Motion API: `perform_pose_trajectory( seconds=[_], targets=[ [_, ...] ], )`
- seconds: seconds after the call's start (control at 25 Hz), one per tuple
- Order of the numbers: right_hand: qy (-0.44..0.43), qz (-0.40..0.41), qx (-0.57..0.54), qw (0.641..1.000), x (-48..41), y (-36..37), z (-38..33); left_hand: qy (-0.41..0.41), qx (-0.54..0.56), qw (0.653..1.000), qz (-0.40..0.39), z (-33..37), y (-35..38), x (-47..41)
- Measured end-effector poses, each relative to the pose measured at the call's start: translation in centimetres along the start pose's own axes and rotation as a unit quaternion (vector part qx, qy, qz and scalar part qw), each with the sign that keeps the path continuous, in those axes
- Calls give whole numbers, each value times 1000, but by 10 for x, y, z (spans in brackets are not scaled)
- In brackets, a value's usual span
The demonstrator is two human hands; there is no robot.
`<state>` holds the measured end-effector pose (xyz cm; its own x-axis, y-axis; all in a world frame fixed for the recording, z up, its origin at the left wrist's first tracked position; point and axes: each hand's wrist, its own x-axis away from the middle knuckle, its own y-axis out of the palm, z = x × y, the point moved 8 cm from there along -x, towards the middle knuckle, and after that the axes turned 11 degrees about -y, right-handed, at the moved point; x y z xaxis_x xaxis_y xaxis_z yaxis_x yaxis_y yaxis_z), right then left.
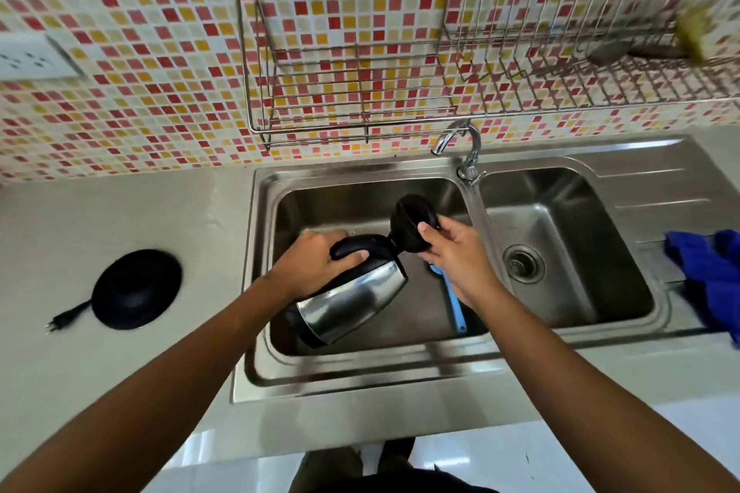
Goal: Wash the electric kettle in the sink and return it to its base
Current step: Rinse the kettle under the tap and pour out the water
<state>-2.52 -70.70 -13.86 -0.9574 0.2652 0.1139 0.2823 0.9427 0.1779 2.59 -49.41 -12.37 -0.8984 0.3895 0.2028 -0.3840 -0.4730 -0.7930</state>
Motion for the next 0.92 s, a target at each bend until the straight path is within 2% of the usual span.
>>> perform_pose_trajectory(
  seconds=[0.4,0.92],
  targets=[
    [72,2,-43,996,-1,6,18,17,-176,983,-49,27,-22,-22],
    [133,26,-76,988,-1,-2,53,12,-309,944,-113,48,-3,-49]
  ],
)
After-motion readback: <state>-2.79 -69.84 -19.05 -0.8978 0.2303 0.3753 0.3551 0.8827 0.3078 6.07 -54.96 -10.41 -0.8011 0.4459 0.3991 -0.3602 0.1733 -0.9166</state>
